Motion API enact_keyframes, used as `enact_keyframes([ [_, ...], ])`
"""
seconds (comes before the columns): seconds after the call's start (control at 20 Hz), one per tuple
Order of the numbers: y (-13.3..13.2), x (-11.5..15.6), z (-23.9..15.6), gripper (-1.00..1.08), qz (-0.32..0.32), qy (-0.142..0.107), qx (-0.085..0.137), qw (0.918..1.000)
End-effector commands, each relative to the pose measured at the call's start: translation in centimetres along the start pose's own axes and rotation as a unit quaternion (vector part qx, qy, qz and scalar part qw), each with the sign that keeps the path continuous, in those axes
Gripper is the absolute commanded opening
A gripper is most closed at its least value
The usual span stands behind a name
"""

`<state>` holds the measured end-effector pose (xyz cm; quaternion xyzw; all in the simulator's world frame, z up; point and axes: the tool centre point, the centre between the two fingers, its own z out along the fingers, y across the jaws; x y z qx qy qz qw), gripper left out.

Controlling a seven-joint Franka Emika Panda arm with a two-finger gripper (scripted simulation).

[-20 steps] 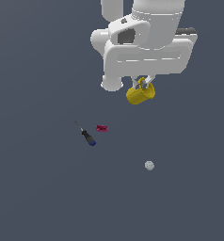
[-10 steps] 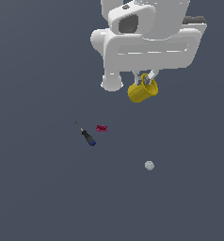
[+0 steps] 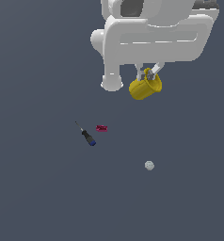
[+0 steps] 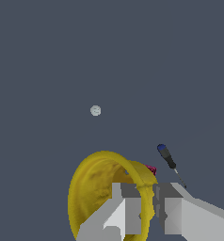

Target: Pick up a designated object from a clutter of objects.

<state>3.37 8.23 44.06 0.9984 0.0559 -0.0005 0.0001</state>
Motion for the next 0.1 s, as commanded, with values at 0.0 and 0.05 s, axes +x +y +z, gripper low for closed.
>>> enact_keyframes([
  [0.0, 0.00, 0.13, -0.25, -1.00, 0.000, 0.001, 0.000, 1.0000],
  [0.05, 0.00, 0.14, -0.26, -1.00, 0.000, 0.001, 0.000, 1.0000],
])
